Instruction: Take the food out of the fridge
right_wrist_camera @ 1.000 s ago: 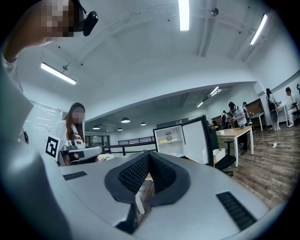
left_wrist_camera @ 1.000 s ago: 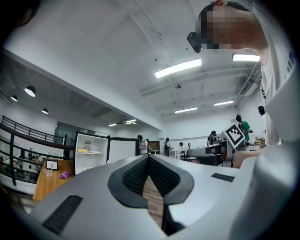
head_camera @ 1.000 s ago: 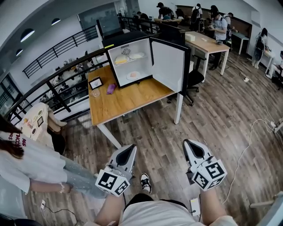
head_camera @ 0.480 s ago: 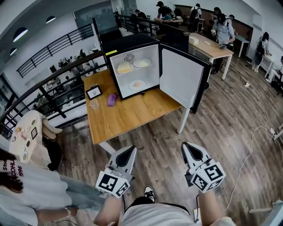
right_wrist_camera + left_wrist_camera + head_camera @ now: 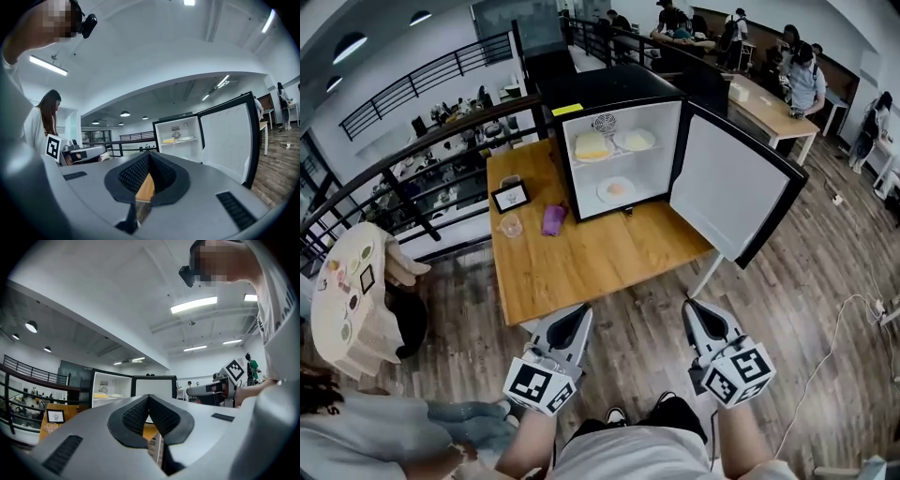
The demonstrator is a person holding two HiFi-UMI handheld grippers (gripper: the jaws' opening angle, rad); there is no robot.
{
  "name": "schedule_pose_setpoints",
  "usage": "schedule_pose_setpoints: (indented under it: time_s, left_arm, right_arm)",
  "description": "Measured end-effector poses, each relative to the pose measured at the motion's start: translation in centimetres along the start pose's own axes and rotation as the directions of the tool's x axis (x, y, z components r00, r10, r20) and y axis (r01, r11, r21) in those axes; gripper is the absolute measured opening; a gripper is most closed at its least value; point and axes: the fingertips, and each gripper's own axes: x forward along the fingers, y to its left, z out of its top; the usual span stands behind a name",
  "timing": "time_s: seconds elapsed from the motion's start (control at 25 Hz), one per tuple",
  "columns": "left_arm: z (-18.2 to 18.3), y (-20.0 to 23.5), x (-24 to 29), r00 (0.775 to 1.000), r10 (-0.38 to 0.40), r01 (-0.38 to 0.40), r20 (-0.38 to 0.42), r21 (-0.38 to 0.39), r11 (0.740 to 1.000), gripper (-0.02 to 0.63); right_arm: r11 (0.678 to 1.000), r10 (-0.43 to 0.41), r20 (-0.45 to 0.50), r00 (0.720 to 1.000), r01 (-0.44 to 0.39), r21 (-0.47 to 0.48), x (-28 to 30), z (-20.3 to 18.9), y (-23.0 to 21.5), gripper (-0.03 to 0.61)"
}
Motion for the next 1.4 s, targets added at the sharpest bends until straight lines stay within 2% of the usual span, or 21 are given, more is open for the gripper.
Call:
schedule_pose_setpoints:
  time_s: [0.16,0.36,0.8,1.04,1.4]
  left_arm:
    - [-0.2,2.2,2.2,1.000,0.025,-0.025,0.000,0.011,1.000,0.008]
    - [-0.4,5.2,6.1,0.993,0.118,-0.118,0.004,0.018,0.993,0.008]
    - [-0.6,8.2,18.1,0.954,0.300,-0.299,-0.022,0.035,0.954,0.008]
    - [-1.0,9.7,20.7,0.944,0.325,-0.323,-0.049,0.042,0.945,0.008]
    - [-0.9,13.9,20.6,0.966,0.257,-0.256,-0.018,0.040,0.966,0.008]
  right_arm:
    - [0.999,0.043,0.001,0.999,-0.043,-0.004,4.1,0.8,-1.7,0.018]
    - [0.991,0.130,-0.001,0.991,-0.130,-0.009,9.4,2.1,-5.3,0.018]
    - [0.962,0.269,-0.014,0.963,-0.268,0.056,18.7,4.7,-17.7,0.018]
    - [0.952,0.289,-0.026,0.957,-0.284,0.117,21.6,4.1,-20.1,0.018]
    - [0.969,0.207,-0.013,0.978,-0.204,0.137,24.5,4.6,-19.0,0.019]
